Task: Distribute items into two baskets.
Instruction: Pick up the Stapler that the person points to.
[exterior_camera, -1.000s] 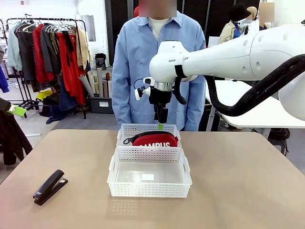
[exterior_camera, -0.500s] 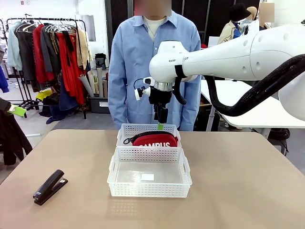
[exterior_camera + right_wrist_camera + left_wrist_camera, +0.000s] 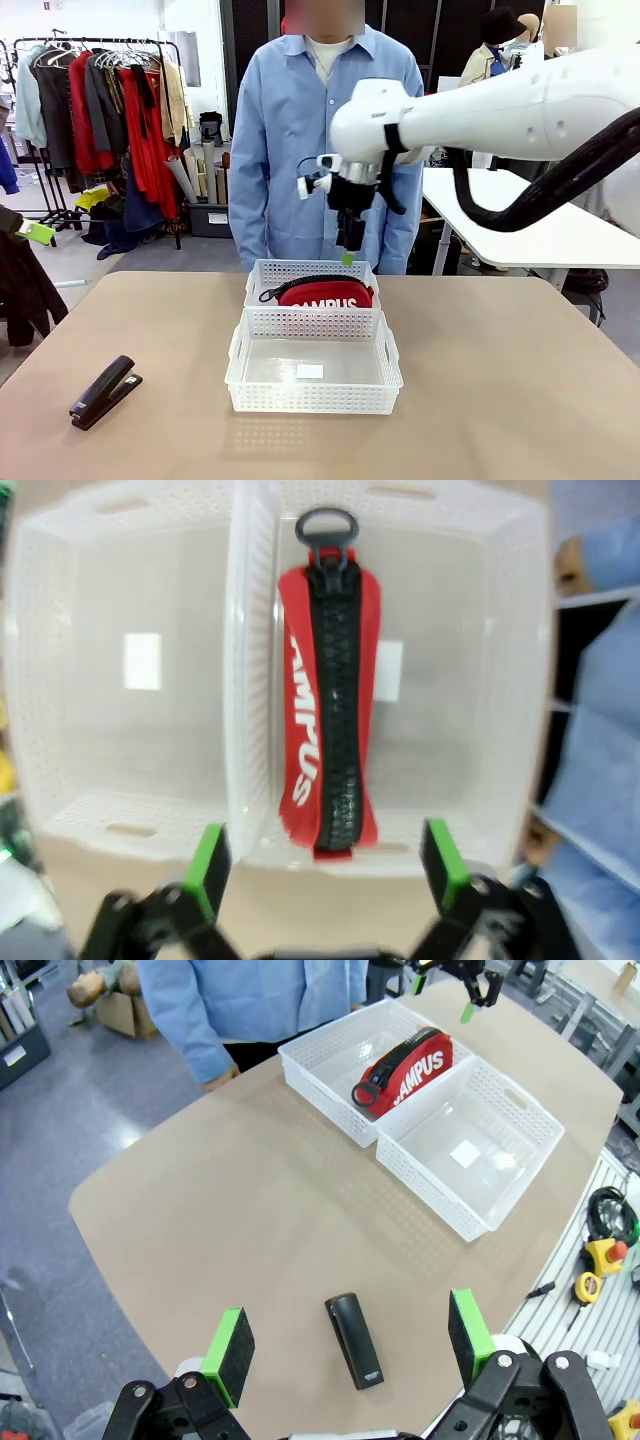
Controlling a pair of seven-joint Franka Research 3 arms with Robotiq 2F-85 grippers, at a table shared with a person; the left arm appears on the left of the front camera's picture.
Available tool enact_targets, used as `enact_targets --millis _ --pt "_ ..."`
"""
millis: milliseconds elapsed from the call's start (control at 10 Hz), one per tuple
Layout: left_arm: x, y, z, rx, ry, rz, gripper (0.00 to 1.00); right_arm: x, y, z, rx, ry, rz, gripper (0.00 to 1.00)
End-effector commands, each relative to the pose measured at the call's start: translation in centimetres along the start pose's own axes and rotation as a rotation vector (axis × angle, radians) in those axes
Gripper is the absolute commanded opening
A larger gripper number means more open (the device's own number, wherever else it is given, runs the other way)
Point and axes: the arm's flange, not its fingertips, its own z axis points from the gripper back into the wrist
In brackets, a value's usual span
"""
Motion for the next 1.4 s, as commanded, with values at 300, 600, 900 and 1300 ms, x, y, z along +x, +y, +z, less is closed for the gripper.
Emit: enact_targets --millis 300,600,900,1300 --pt "0.0 0.0 0.0 -0.013 -0.016 -0.007 1.00 -13.4 7.1 6.4 0.060 -0.230 -0.248 1.00" --pt "0.0 0.0 0.0 -0.013 -0.016 -0.007 1.00 -22.0 12.1 7.9 0.060 -0.416 -0.382 1.00" --pt "0.0 0.0 0.0 -0.013 -0.016 -0.007 1.00 -28.4 16.0 8.6 0.048 -0.530 -0.454 1.00" --pt "0.0 0.0 0.0 -0.013 -0.016 -0.007 1.00 -33.2 15.6 10.3 0.138 -0.646 -0.577 1.00"
